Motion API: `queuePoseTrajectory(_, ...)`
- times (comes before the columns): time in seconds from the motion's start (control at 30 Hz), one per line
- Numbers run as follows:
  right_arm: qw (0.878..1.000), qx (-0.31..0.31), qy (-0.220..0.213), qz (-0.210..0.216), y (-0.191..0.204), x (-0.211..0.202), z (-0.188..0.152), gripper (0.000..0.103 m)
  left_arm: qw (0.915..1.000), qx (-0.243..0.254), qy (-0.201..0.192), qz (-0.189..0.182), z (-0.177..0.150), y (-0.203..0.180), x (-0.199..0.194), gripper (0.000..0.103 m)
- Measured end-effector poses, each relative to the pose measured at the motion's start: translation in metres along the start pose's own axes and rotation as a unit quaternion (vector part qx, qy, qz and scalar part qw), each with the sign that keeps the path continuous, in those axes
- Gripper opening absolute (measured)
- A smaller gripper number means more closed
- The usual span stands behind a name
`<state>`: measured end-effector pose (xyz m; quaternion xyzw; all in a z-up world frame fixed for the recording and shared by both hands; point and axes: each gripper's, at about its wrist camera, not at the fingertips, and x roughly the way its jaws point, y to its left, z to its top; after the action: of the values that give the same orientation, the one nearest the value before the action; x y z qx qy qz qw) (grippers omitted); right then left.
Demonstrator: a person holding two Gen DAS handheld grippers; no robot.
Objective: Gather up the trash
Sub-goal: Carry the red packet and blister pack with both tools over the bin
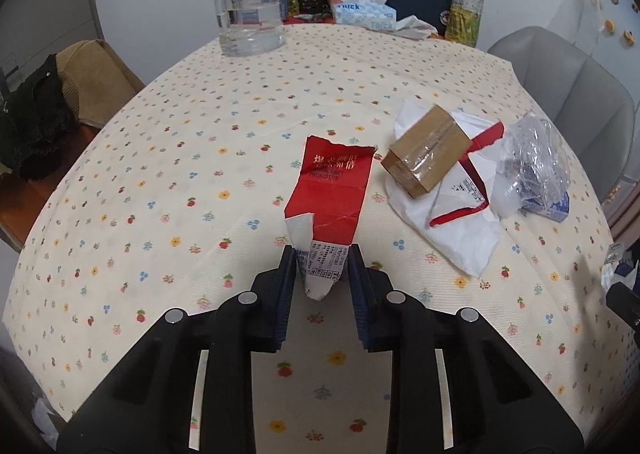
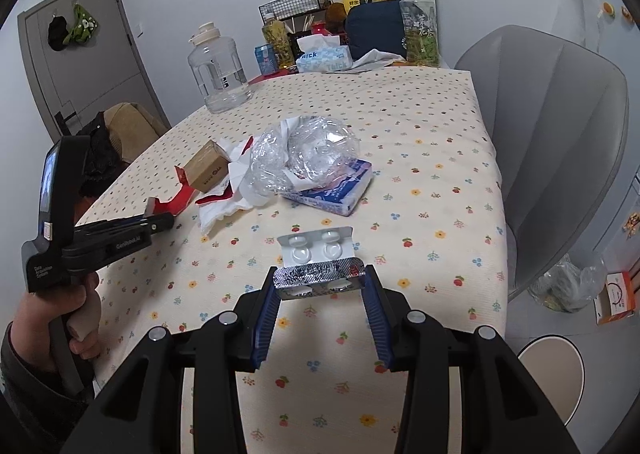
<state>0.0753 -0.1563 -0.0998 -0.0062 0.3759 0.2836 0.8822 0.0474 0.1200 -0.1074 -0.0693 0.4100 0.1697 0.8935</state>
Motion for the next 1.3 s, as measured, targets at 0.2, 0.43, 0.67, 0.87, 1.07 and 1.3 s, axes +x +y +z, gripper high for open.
queuePoseTrajectory(0.2,1.000,0.003,-0.009,-0.008,-0.005,-0.008,0.002,0.041,0.9988,-0.027,-0.040,-0.003,0.006,0.022,-0.024,0.026)
queuePoseTrajectory(0.43,0.999,0.012,-0.030,-0.031,-0.022,-0.029,0.008,0.041,0.9940,-0.035,-0.101,-0.022,0.020,0.024,-0.066,0.026)
queuePoseTrajectory(0.67,0.996,0.038,-0.048,-0.069,-0.056,-0.054,0.008,0.041,0.9900,-0.002,-0.123,-0.069,0.034,-0.021,-0.083,0.026)
queuePoseTrajectory(0.87,0.991,0.062,-0.061,-0.100,-0.086,-0.074,0.003,0.041,0.9845,0.040,-0.125,-0.117,0.039,-0.074,-0.088,0.026)
queuePoseTrajectory(1.07,0.986,0.085,-0.070,-0.125,-0.116,-0.091,-0.006,0.041,0.9789,0.079,-0.115,-0.149,0.042,-0.127,-0.084,0.026)
queuePoseTrajectory(1.3,0.978,0.118,-0.073,-0.154,-0.153,-0.104,-0.021,0.041,0.9700,0.126,-0.100,-0.182,0.036,-0.187,-0.079,0.026)
